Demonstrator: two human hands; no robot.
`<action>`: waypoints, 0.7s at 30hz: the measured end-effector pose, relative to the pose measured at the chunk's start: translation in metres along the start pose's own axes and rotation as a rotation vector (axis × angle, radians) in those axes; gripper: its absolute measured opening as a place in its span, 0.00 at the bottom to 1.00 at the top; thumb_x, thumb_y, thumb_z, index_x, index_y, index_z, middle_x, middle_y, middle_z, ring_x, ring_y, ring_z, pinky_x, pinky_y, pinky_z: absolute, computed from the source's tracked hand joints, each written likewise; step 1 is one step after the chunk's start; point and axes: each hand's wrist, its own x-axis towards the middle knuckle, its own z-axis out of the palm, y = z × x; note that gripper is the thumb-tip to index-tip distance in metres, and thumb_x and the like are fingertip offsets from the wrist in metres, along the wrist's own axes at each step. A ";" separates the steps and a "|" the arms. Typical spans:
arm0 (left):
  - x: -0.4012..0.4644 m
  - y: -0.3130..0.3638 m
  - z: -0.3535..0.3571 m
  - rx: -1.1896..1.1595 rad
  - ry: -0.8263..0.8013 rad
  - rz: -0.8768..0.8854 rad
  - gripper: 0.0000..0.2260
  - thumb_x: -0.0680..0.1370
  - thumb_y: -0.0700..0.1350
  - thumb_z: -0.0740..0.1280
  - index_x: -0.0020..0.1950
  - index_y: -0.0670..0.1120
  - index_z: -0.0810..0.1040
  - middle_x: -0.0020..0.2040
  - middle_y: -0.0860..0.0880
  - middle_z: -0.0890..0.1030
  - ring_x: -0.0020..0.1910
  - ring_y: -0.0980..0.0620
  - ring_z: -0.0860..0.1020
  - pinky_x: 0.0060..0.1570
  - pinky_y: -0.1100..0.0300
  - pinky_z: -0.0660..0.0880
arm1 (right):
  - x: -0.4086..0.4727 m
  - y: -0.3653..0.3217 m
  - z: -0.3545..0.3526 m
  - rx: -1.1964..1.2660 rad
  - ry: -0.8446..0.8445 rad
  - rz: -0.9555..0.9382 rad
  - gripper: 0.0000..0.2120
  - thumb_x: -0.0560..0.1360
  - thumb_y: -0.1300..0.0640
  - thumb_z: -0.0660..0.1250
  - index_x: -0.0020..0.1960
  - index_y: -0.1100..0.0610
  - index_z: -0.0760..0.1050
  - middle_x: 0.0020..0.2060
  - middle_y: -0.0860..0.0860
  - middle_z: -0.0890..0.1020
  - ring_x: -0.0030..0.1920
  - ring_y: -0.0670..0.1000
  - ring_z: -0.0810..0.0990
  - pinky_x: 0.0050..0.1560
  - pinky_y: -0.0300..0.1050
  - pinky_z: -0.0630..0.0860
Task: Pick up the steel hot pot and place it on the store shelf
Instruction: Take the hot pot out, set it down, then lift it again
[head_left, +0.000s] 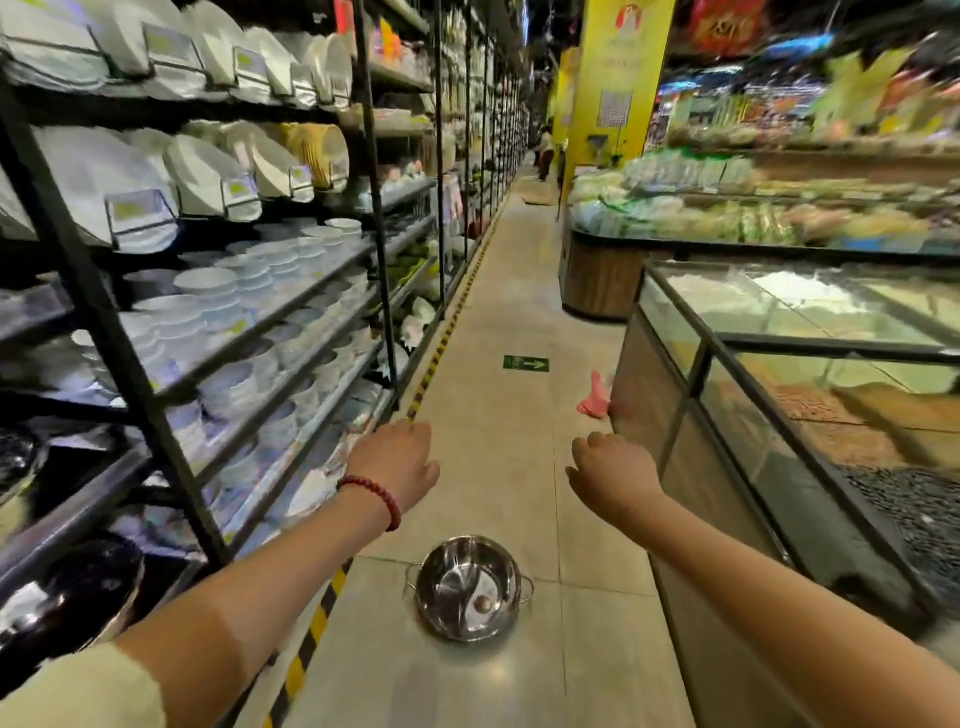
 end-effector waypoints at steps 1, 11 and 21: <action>0.018 0.000 0.003 0.002 0.004 0.015 0.18 0.78 0.52 0.57 0.63 0.44 0.69 0.61 0.44 0.76 0.59 0.43 0.75 0.54 0.51 0.75 | 0.016 0.005 0.004 -0.007 0.003 0.008 0.15 0.79 0.51 0.56 0.59 0.59 0.73 0.55 0.56 0.79 0.55 0.57 0.77 0.42 0.47 0.67; 0.221 -0.038 0.029 0.013 -0.018 0.049 0.15 0.78 0.53 0.57 0.58 0.44 0.71 0.57 0.44 0.77 0.55 0.44 0.76 0.52 0.49 0.76 | 0.210 0.021 0.038 0.029 -0.010 0.016 0.15 0.79 0.51 0.57 0.58 0.59 0.73 0.54 0.56 0.79 0.54 0.57 0.77 0.47 0.48 0.74; 0.351 -0.039 0.150 0.019 -0.217 0.060 0.18 0.78 0.53 0.56 0.63 0.43 0.69 0.59 0.44 0.77 0.56 0.43 0.77 0.51 0.51 0.75 | 0.324 0.047 0.171 0.079 -0.199 -0.008 0.15 0.79 0.51 0.56 0.57 0.60 0.72 0.55 0.57 0.78 0.55 0.58 0.76 0.41 0.46 0.64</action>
